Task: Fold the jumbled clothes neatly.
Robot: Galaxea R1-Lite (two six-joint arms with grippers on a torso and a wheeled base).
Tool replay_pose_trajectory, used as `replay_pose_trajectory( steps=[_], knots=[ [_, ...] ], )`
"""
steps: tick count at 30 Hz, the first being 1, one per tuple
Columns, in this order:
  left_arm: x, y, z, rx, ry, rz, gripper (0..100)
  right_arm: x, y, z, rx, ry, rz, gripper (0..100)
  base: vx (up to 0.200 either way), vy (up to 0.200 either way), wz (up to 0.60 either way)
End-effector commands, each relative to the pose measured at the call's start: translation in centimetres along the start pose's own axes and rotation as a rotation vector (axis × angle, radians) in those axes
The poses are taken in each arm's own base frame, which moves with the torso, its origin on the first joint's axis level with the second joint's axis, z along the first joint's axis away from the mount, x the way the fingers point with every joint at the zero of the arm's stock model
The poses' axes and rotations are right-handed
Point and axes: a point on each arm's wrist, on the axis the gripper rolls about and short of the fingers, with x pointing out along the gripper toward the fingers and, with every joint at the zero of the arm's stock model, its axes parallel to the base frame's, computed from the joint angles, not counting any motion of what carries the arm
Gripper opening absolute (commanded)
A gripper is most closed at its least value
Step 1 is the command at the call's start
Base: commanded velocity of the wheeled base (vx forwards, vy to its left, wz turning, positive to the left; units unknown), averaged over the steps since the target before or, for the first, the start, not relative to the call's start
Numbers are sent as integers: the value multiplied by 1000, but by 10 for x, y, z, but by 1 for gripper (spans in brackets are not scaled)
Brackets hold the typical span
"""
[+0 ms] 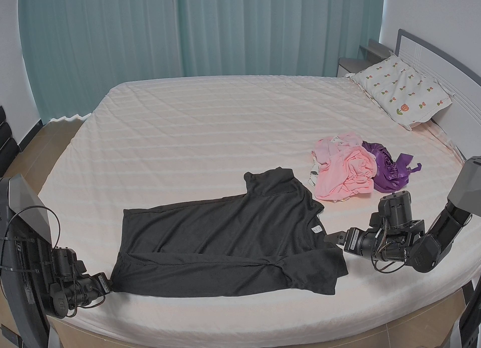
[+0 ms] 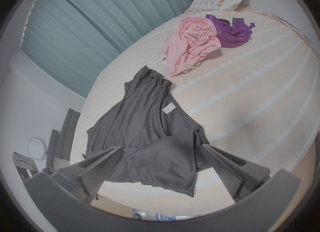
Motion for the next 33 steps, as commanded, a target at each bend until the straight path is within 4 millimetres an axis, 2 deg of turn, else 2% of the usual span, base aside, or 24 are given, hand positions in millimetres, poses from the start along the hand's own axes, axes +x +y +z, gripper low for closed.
replay_pose_trajectory(
  steps=[1, 2, 3, 7, 13, 14, 18, 21, 29, 33],
  knots=[
    [-3, 0, -1, -1, -1, 2, 0, 0, 0, 0, 0, 0, 1, 100, 0, 0, 0],
    [-3, 0, -1, -1, -1, 2, 0, 0, 0, 0, 0, 0, 1, 100, 0, 0, 0],
    [-3, 0, -2, 5, 3, 1, 100, 0, 0, 0, -1, 1, 2, 100, 0, 0, 0],
    [-4, -1, 1, 18, -13, -4, 100, 0, 0, 0, -1, 2, 1, 100, 0, 0, 0],
    [-14, -9, 27, 1, -159, -51, 100, -1, 1, 1, -3, -3, 4, 100, 0, 0, 0],
    [-10, -15, 38, 1, -212, -77, 100, 0, 1, 0, -4, -2, 5, 100, 0, 0, 0],
    [-3, -23, 48, 6, -264, -89, 100, 0, 2, 1, -4, -5, 7, 100, 0, 0, 0],
    [11, -35, 61, -7, -315, -55, 100, 0, 2, 2, -4, -6, 8, 100, 0, 0, 0],
    [20, -65, 82, -66, -257, -91, 100, -1, 2, 0, -9, -2, 6, 100, 0, 0, 0],
    [28, -70, 86, -63, -231, -96, 100, -1, 1, -1, -9, 2, 3, 100, 0, 0, 0]
  ],
)
